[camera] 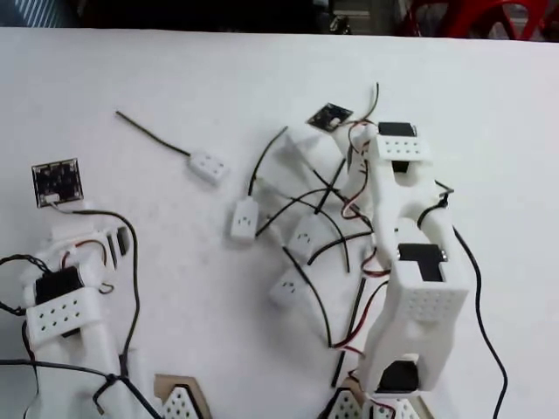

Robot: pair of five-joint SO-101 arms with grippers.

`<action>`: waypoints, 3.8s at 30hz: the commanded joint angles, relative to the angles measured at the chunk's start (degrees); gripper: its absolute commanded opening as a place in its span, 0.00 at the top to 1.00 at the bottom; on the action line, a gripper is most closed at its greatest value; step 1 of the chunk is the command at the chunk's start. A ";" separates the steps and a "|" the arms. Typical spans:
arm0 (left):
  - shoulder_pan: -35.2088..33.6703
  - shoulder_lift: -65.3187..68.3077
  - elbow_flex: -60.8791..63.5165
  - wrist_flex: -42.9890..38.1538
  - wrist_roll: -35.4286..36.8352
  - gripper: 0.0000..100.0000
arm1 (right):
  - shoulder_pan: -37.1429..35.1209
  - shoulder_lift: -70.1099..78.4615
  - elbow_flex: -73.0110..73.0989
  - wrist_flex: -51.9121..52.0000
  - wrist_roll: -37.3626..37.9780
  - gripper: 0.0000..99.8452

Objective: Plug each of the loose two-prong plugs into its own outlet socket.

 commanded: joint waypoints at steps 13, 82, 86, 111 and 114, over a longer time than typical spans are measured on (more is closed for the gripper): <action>-0.13 -1.36 -0.44 -1.05 -0.18 0.76 | -1.54 1.10 -2.02 -0.48 4.04 0.99; 26.24 -1.71 -19.34 16.26 3.87 0.76 | -46.64 -75.03 62.07 -34.95 -56.18 0.98; 33.10 -1.71 -20.84 19.87 3.87 0.76 | -46.64 -75.03 62.95 -35.03 -56.18 0.98; 26.59 -1.19 -22.42 15.82 -2.02 0.75 | -33.71 -74.51 64.00 -37.05 -56.70 0.98; 23.52 -1.01 -23.65 13.89 -8.53 0.70 | -28.79 -74.42 65.14 -41.10 -60.84 0.98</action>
